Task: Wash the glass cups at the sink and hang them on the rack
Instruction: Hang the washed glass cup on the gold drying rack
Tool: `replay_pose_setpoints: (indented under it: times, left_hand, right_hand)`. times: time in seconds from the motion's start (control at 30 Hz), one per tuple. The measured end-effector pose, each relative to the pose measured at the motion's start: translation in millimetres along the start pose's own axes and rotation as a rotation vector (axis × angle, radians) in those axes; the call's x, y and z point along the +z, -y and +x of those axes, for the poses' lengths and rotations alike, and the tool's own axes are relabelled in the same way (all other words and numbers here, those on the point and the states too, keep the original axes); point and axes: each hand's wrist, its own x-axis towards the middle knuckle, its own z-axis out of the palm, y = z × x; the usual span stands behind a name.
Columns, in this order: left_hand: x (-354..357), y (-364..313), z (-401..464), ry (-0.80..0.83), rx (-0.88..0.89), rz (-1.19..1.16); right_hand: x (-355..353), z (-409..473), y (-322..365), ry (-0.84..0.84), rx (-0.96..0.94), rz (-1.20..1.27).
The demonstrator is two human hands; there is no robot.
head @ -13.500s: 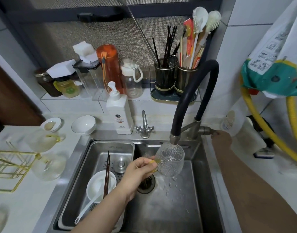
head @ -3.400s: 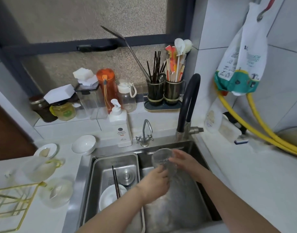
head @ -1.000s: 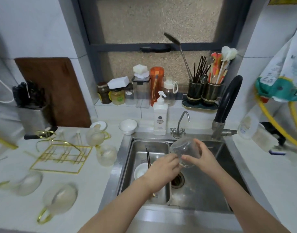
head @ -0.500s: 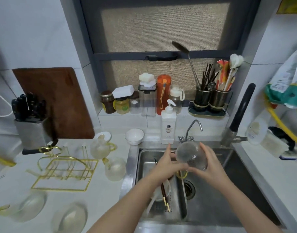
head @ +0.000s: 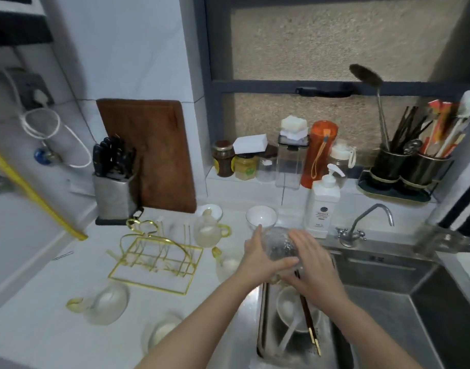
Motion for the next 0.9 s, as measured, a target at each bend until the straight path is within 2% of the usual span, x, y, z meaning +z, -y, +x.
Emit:
replay_pose_setpoints:
  times: [0.33,0.5,0.77,0.9]
  left_hand:
    - [-152.6,51.9,-36.8,-0.431,0.011,0.032]
    - [-211.7,81.1,-61.6,-0.562,0.022,0.012]
    - [-256.8,127.0,-77.9,-0.663,-0.082,0.016]
    - [-259.7,140.7,-72.1,-0.660,-0.117,0.027]
  right_hand:
    - [84.3,69.9,133.3,0.008,-0.339,0.136]
    - [115.0,84.1,195.4,0.049,-0.390,0.257]
    - [169.9,99.2,236.9,0.167,-0.474,0.220]
    - [186.6,101.7,239.1,0.260,-0.416,0.213]
